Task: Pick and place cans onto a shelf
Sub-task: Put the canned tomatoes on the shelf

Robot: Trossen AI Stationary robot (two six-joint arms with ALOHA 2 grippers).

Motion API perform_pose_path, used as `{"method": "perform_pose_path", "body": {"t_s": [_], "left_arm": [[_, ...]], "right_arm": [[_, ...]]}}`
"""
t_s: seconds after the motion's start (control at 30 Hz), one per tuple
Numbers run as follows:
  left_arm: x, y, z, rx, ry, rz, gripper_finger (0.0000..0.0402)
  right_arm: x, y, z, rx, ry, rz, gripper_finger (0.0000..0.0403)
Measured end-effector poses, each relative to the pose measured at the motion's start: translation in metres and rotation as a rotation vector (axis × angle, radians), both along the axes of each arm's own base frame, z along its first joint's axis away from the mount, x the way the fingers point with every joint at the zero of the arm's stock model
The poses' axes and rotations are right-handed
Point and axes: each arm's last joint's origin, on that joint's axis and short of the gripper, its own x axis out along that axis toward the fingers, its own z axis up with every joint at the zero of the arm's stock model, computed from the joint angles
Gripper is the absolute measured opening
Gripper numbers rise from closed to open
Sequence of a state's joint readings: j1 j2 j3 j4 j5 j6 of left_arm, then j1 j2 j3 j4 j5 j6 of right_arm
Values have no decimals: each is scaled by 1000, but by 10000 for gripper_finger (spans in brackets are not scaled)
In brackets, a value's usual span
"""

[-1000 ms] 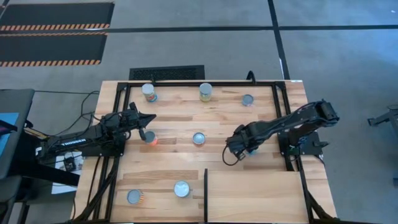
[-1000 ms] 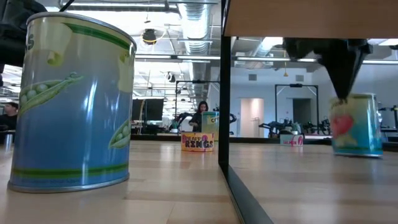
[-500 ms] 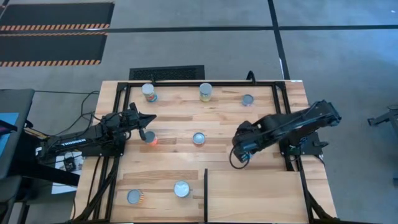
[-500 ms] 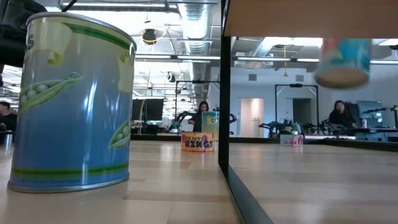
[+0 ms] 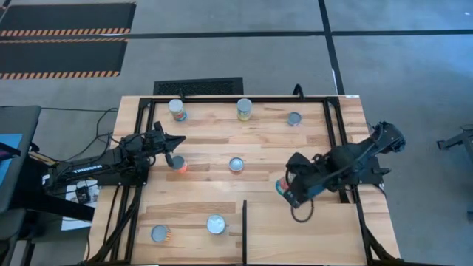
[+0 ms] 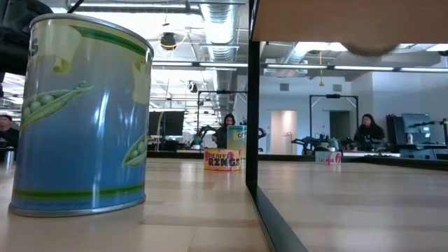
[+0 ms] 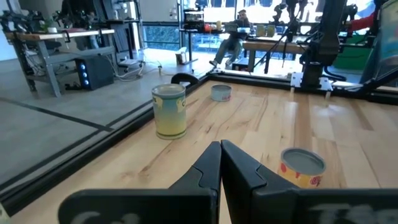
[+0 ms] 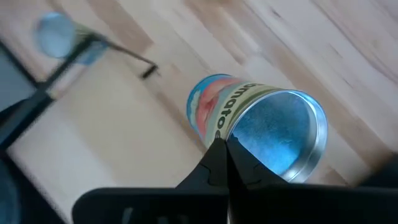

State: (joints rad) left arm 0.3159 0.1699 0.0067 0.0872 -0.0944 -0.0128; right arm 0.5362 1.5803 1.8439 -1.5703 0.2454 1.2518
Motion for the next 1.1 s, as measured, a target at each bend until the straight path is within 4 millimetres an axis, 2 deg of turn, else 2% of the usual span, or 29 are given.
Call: {"method": "perform_pose_path", "body": {"t_s": [0.2,0.37,0.53,0.77,0.97,1.1], "left_arm": [[0,0,2,24,-10,-1,0],[0,0,4,35,-31,-1,0],[0,0,4,36,-32,-1,0],[0,0,6,46,-47,-1,0],[0,0,6,46,-49,-1,0],[0,0,6,46,-48,-1,0]], "right_arm": [[-7,19,18,3,-86,93,2],[0,42,24,154,-29,133,2],[8,65,10,294,102,40,2],[9,92,-7,345,213,-34,2],[5,99,-11,346,230,-95,6],[5,98,-12,351,234,-126,29]]}}
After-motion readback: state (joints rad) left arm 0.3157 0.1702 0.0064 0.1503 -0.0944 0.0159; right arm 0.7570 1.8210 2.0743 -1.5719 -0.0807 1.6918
